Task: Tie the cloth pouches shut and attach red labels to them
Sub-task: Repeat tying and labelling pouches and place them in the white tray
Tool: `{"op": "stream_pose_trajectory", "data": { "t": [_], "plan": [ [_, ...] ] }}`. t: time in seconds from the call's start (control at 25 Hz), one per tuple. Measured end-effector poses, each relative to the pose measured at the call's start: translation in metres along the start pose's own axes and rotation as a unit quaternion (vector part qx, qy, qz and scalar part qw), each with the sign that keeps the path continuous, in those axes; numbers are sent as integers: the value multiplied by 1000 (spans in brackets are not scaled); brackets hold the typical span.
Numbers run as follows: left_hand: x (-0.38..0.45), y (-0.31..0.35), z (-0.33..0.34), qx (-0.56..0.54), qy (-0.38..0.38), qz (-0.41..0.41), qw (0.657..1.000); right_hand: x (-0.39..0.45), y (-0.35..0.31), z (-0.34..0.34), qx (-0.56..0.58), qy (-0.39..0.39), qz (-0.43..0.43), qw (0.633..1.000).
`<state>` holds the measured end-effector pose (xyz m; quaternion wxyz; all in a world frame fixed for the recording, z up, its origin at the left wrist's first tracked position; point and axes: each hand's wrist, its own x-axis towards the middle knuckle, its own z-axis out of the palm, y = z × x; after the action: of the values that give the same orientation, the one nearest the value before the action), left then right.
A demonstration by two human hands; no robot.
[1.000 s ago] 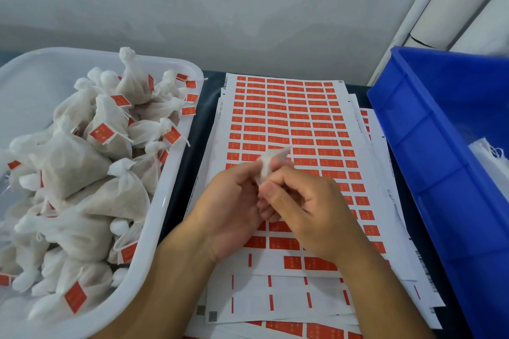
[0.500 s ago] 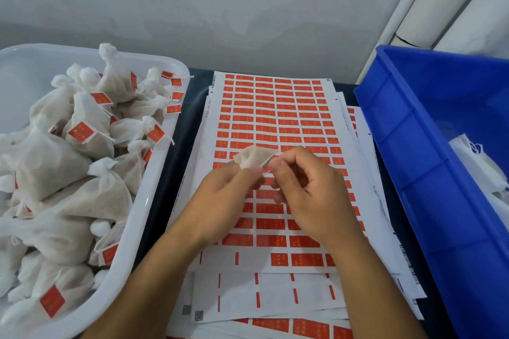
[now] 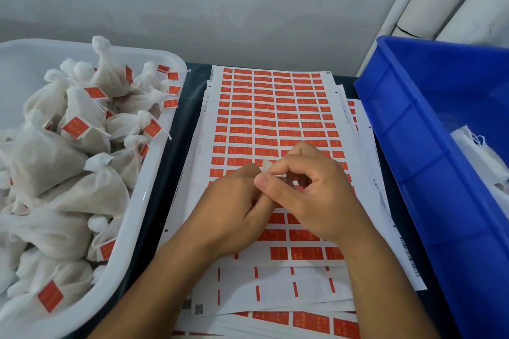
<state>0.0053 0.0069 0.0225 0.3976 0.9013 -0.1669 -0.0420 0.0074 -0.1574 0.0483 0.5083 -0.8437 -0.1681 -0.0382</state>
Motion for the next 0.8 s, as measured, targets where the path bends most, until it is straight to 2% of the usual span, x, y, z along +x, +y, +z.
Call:
{"op": "stream_pose_trajectory", "data": {
  "t": [0.2, 0.28, 0.4, 0.6, 0.8],
  "plan": [
    [1, 1, -2, -107, -45, 17, 993, 1, 6, -7, 6, -32, 14, 999],
    [1, 3, -5, -134, -35, 14, 990, 2, 9, -7, 17, -57, 14, 998],
    [0, 6, -7, -167, -21, -20, 985, 3, 14, -5, 35, -49, 10, 998],
    [0, 2, -8, -170, 21, -43, 984, 3, 16, -7, 47, -43, 5, 998],
    [3, 1, -10, -180, 44, -108, 977, 1, 14, -6, 23, -49, -20, 998]
  ]
}}
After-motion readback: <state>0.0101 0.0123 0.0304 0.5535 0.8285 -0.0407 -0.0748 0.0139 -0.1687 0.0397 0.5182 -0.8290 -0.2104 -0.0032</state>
